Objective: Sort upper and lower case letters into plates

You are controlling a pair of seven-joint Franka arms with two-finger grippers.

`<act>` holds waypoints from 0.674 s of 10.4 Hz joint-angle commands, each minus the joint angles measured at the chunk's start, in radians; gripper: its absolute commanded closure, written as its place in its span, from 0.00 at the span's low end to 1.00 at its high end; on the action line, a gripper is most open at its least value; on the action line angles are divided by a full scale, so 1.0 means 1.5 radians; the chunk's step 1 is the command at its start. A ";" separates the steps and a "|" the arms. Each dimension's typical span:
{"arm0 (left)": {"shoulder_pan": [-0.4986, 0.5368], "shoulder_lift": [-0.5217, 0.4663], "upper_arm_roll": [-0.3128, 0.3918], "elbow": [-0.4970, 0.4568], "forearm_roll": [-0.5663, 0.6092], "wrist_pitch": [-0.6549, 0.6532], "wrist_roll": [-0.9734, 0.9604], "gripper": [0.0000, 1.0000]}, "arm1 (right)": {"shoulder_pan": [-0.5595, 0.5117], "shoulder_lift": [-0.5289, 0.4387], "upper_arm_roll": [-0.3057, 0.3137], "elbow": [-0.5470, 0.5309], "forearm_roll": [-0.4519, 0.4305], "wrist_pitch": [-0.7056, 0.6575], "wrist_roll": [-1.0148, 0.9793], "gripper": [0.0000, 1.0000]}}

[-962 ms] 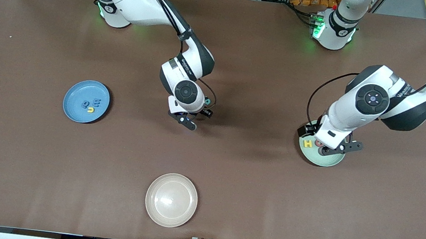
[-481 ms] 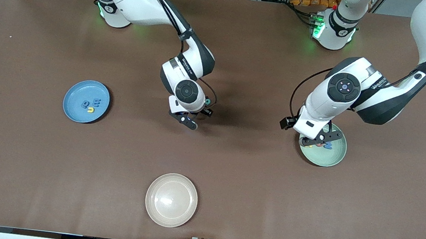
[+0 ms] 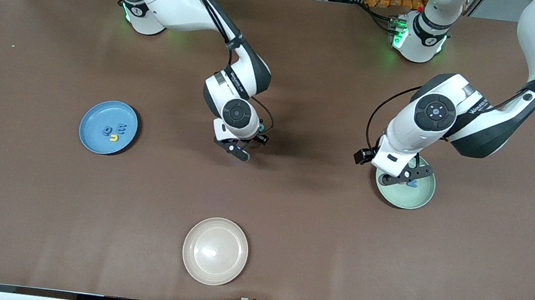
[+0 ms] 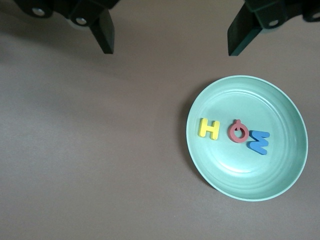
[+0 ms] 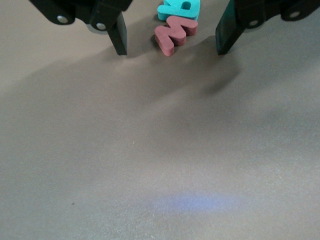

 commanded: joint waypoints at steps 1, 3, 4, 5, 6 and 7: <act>0.002 -0.007 -0.001 0.004 -0.014 -0.011 0.002 0.00 | 0.007 -0.020 -0.001 -0.019 -0.004 0.000 -0.001 0.20; 0.002 -0.007 0.000 0.004 -0.014 -0.011 0.002 0.00 | 0.013 -0.025 -0.001 -0.020 -0.004 -0.009 0.000 0.21; -0.003 -0.006 -0.001 0.003 -0.014 -0.011 -0.008 0.00 | 0.014 -0.026 -0.001 -0.020 -0.004 -0.011 0.000 0.21; -0.004 -0.006 -0.001 0.004 -0.015 -0.011 -0.008 0.00 | 0.013 -0.027 -0.001 -0.020 -0.004 -0.011 0.000 0.21; -0.006 -0.005 -0.001 0.004 -0.015 -0.011 -0.009 0.00 | 0.014 -0.026 -0.002 -0.021 -0.004 -0.010 -0.001 0.21; -0.009 -0.005 0.000 0.003 -0.016 -0.011 -0.014 0.00 | 0.014 -0.026 -0.001 -0.022 -0.004 -0.010 -0.001 0.24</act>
